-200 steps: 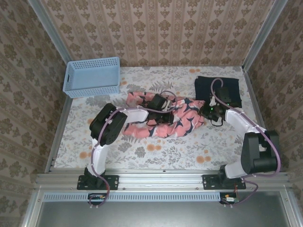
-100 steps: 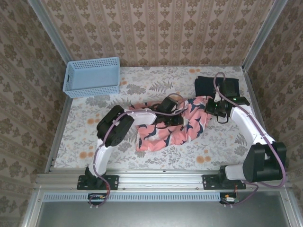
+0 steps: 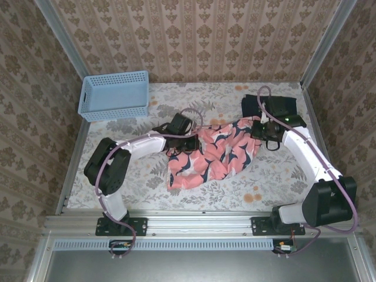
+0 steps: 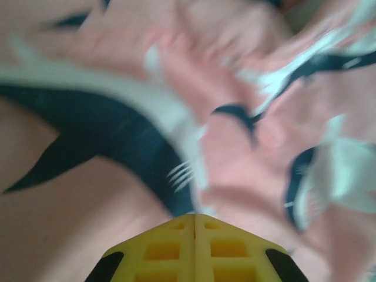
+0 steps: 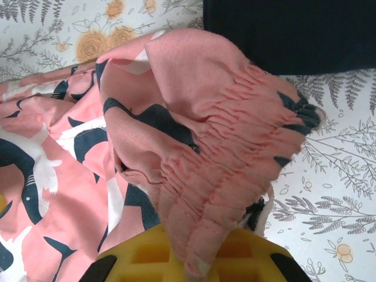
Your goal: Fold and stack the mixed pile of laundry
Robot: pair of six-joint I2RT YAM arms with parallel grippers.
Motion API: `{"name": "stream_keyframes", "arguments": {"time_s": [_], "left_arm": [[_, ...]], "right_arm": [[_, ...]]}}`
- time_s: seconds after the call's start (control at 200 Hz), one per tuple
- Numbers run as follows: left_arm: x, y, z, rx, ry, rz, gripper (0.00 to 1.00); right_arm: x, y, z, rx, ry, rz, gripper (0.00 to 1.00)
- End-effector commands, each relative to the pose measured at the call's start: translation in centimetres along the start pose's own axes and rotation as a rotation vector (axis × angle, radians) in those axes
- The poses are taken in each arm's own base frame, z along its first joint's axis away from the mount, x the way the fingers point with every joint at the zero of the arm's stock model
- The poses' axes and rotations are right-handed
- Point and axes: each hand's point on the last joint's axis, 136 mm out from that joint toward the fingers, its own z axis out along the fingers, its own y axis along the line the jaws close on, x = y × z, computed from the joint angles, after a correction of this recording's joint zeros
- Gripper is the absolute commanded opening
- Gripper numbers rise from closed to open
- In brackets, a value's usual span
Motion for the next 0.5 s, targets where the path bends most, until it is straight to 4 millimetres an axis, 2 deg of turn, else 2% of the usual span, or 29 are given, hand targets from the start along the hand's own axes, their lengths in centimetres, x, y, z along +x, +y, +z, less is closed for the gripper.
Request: {"name": "stream_keyframes", "arguments": {"time_s": [0.0,0.165,0.29,0.305,0.33,0.415,0.495], "left_arm": [[3.6,4.2,1.2,-0.125,0.096,-0.003,0.00],[4.7,5.6,2.7,-0.138,0.108,-0.020,0.00],[4.0,4.8,3.7,-0.088,0.077,-0.037,0.00],[3.8,4.6,3.8,-0.081,0.073,-0.038,0.00],[3.6,4.4,4.0,-0.071,0.068,-0.042,0.00],[3.1,3.6,4.3,-0.051,0.052,-0.037,0.00],[2.7,3.2,4.4,-0.027,0.041,-0.047,0.00]], "right_arm": [[-0.5,0.5,-0.8,0.040,-0.007,-0.038,0.00],[-0.9,3.2,-1.8,0.014,-0.029,-0.081,0.00],[-0.7,6.4,-2.5,-0.028,-0.044,-0.130,0.00],[-0.4,6.8,-1.8,-0.022,-0.023,-0.140,0.00],[-0.3,7.5,-1.8,-0.024,-0.022,-0.153,0.00],[0.0,10.7,-2.2,-0.059,-0.032,-0.206,0.00],[0.7,14.6,-2.4,-0.110,-0.033,-0.272,0.00]]}}
